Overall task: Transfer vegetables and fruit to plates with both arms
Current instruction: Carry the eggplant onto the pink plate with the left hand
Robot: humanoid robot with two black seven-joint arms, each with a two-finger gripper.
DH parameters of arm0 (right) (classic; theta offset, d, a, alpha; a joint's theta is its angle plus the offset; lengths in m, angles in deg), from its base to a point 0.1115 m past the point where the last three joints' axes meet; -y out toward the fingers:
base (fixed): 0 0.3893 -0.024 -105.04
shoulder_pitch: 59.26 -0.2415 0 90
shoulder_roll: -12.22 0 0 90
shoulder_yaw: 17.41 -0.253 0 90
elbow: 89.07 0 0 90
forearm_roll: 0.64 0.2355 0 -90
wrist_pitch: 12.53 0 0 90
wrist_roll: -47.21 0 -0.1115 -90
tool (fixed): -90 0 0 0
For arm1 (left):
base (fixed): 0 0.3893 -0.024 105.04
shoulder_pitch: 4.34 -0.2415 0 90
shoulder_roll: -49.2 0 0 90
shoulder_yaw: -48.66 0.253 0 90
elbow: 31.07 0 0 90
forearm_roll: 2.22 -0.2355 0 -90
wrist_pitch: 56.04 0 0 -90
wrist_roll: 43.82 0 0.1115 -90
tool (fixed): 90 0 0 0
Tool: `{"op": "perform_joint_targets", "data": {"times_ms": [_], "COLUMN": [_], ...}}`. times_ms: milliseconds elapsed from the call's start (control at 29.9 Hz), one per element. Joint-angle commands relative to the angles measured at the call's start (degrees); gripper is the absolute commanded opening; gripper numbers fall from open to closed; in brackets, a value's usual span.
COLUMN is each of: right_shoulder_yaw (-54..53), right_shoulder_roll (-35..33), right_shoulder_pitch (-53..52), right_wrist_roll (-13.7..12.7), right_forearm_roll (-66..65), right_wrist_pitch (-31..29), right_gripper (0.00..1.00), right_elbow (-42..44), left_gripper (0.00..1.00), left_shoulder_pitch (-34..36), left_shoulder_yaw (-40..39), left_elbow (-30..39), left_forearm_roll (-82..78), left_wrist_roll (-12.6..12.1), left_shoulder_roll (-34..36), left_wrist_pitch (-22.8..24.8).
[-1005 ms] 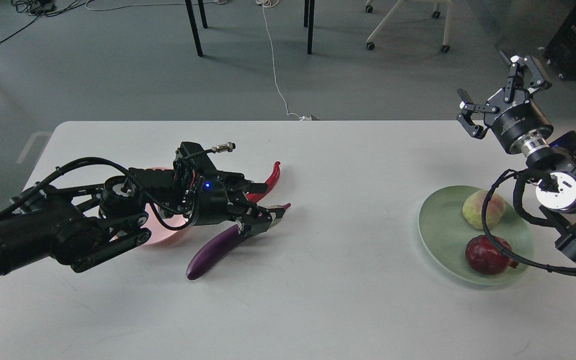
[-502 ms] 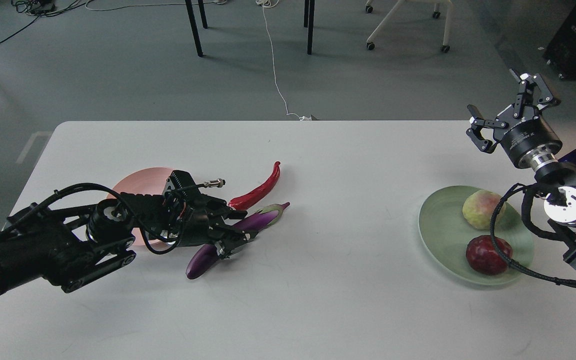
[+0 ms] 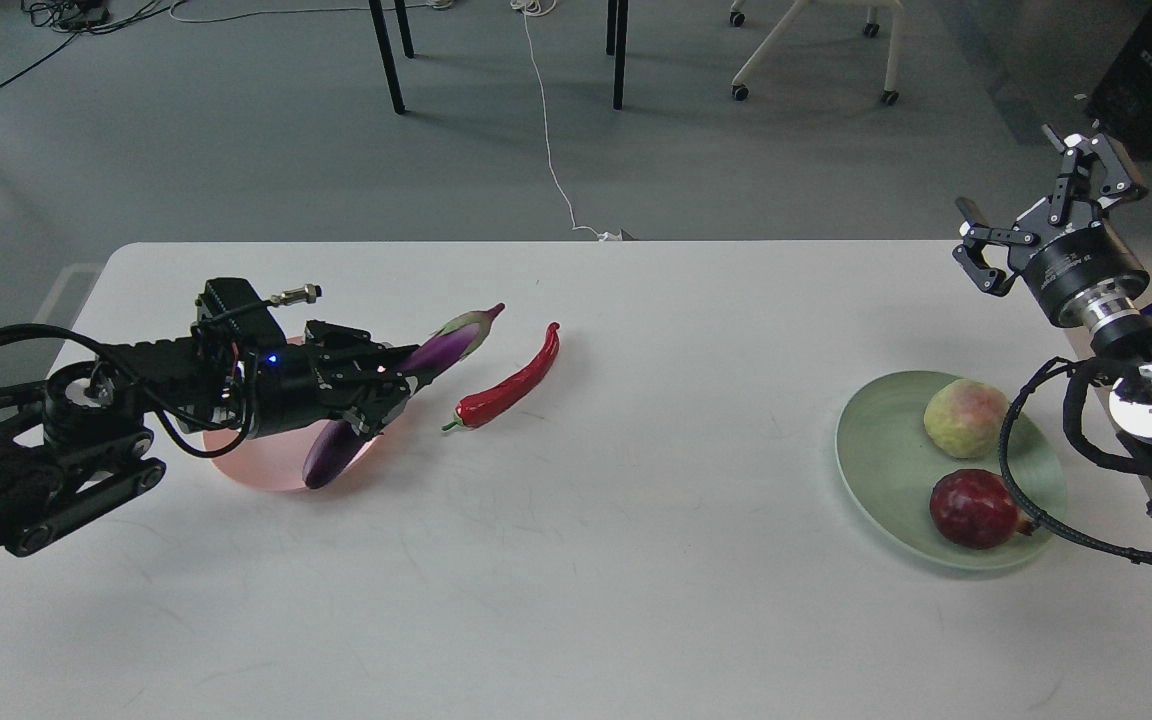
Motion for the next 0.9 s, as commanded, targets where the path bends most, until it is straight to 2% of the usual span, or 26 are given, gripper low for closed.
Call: {"op": "perform_joint_targets", "data": {"times_ms": [0,234,402,536,603,670,737,871], "right_shoulder_yaw": [0.00,0.09,0.09,0.09,0.09,0.09,0.01,0.00], "right_shoulder_roll": [0.10,0.80,0.36,0.19,0.10,0.10,0.10,0.01], "right_shoulder_pitch": [0.07,-0.19,-0.28,-0.19,-0.19,-0.19,-0.19,-0.02], "right_wrist_roll": [-0.09,-0.01,-0.01,-0.01,-0.10,-0.01,-0.01,-0.01], "right_forearm_roll": [0.00,0.00,-0.09,-0.09,-0.09,-0.09,-0.09,-0.09], "right_wrist_pitch": [0.01,0.01,0.01,0.01,0.01,0.01,0.01,0.01], "right_gripper": [0.99,0.99,0.99,0.99,0.99,0.99,0.99,0.99], "right_elbow": [-0.03,-0.46,-0.38,-0.38,-0.38,-0.38,-0.38,-0.29], "left_gripper": [0.16,0.17,0.30,0.34,0.46,0.65,0.69,0.69], "left_shoulder_pitch": [-0.21,-2.67,-2.93,-2.76,-2.67,-2.32,-2.32,-1.88], "left_shoulder_yaw": [0.74,2.94,3.02,3.02,3.02,2.94,2.94,2.94], "left_elbow": [-3.67,-15.81,-15.91,-15.55,-15.47,-15.29,-15.20,-15.03], "left_forearm_roll": [3.83,4.97,5.15,5.15,5.15,5.15,5.06,5.15], "left_wrist_roll": [0.03,0.03,0.03,0.03,0.03,0.03,0.03,0.03], "left_shoulder_roll": [2.35,1.39,-0.28,-0.37,-0.46,-0.55,-0.46,-0.20], "left_wrist_pitch": [0.38,0.38,0.38,0.56,1.08,2.05,2.49,3.19]}}
